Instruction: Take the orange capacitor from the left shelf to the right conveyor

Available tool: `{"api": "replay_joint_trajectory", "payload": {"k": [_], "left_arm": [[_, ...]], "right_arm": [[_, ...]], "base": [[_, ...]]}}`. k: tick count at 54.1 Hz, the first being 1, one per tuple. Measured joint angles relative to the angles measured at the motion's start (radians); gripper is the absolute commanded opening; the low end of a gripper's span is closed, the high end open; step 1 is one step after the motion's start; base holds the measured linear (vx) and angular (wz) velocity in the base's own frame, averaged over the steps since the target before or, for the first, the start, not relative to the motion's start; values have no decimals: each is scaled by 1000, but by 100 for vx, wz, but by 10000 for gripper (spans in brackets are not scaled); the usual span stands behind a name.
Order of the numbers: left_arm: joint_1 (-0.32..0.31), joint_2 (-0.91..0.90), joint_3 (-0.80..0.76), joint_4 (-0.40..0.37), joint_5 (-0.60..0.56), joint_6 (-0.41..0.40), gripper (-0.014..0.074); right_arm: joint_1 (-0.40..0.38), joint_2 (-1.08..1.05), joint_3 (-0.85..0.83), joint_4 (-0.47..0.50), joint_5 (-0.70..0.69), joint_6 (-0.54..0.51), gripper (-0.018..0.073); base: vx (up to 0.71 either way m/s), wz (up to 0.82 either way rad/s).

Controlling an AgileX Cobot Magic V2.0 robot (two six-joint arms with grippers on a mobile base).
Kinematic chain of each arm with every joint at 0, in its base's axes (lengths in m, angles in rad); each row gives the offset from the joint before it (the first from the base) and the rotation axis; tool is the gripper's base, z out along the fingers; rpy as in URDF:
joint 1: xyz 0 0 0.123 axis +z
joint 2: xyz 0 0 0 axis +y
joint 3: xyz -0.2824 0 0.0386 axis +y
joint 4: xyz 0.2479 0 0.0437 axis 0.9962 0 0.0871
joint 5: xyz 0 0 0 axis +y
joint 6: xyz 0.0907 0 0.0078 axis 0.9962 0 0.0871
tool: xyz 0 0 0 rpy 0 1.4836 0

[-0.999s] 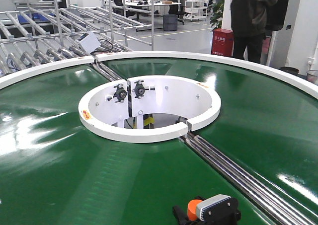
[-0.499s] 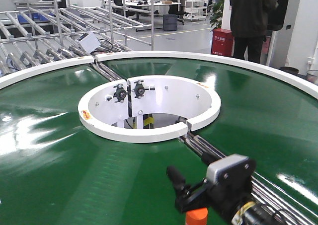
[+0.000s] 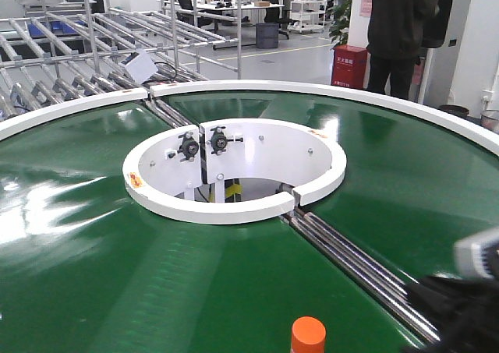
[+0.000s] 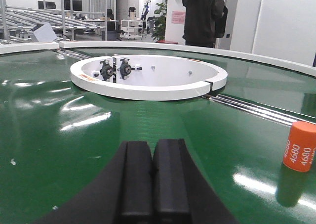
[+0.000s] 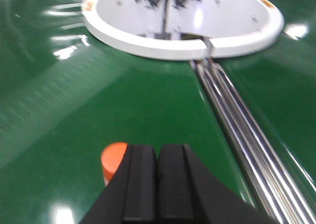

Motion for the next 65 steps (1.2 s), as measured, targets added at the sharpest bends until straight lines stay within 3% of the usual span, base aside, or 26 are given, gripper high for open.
{"api": "replay_joint_trajectory", "payload": {"k": [11,25,46,58,65], "left_arm": [[0,0,0,0,0,0,-6],[0,0,0,0,0,0,-6],[0,0,0,0,0,0,-6],[0,0,0,0,0,0,-6],[0,0,0,0,0,0,-6]], "right_arm": [[0,-175,0,0,152,3,-8],[0,-293,0,0,164,3,-8],[0,-307,0,1,170,0,-8],[-10,-369,48,116,152,-195,-8],[-95,-443,210,211,34,-238,-8]], "base": [[0,0],[0,0],[0,0],[0,0],[0,0]]}}
